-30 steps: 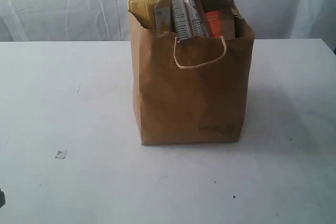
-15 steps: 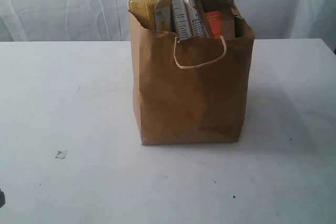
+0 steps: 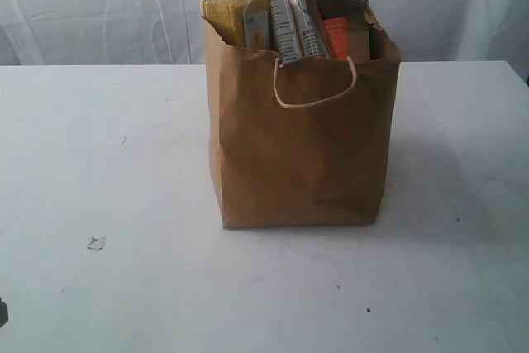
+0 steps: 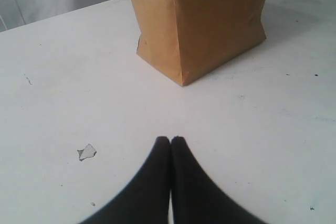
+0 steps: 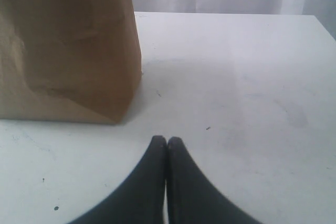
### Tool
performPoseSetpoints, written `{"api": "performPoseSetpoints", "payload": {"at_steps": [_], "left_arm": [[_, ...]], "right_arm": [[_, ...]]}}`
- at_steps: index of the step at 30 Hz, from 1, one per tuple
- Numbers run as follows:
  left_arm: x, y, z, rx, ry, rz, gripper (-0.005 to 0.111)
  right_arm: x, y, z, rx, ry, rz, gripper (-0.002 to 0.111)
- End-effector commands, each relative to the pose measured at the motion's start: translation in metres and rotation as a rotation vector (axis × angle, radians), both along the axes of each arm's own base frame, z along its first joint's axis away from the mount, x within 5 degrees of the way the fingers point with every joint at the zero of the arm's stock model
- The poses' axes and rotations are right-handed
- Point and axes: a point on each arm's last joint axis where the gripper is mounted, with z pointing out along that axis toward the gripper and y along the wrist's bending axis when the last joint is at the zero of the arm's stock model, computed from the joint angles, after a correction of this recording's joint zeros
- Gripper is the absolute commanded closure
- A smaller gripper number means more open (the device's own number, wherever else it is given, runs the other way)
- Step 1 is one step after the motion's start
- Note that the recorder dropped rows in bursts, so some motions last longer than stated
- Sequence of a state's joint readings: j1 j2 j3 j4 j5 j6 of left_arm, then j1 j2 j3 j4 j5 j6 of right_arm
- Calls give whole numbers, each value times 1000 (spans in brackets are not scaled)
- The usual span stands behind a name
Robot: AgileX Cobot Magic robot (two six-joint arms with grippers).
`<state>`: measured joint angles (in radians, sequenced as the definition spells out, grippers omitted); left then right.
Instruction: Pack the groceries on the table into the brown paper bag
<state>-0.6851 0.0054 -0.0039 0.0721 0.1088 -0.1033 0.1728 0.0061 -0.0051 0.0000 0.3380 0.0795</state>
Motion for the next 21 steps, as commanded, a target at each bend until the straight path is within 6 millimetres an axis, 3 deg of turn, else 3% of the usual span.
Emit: {"api": "performPoseSetpoints", "payload": {"at_steps": [1,21], "left_arm": [[0,0,-1,-14,7,7,107],[3,5,-1,-10,3,109,107]], "right_arm": [[0,0,-1,4,-3,-4,108],[0,0,-1,4,-3,-4,108]]}}
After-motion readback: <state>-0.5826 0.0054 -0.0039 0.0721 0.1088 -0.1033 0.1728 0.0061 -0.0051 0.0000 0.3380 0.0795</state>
